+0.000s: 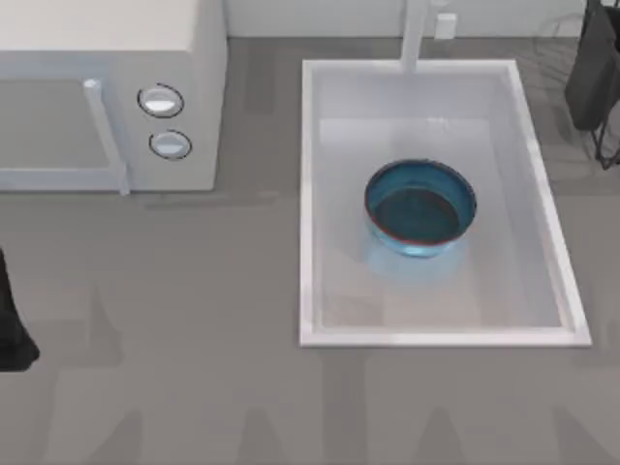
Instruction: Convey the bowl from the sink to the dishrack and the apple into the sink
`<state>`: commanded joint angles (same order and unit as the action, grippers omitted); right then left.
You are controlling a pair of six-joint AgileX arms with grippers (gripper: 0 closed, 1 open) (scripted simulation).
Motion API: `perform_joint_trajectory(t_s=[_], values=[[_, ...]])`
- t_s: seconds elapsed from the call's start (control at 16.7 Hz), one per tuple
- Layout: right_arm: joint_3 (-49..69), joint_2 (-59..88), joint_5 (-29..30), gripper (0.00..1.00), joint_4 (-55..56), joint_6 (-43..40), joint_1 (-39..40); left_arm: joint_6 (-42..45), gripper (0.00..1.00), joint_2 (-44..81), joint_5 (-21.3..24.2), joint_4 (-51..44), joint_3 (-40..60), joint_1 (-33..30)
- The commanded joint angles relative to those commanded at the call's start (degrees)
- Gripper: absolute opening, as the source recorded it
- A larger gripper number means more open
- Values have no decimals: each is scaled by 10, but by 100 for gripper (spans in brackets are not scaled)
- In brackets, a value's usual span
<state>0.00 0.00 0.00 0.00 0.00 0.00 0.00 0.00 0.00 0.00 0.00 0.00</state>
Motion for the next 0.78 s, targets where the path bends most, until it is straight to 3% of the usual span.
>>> perform_joint_trajectory(t_s=[0.36, 0.78], values=[[46, 50, 2, 100, -27, 16, 8, 0, 100, 0, 0, 0, 0, 0], [287, 340, -10, 100, -193, 98, 62, 0, 100, 0, 0, 0, 0, 0]])
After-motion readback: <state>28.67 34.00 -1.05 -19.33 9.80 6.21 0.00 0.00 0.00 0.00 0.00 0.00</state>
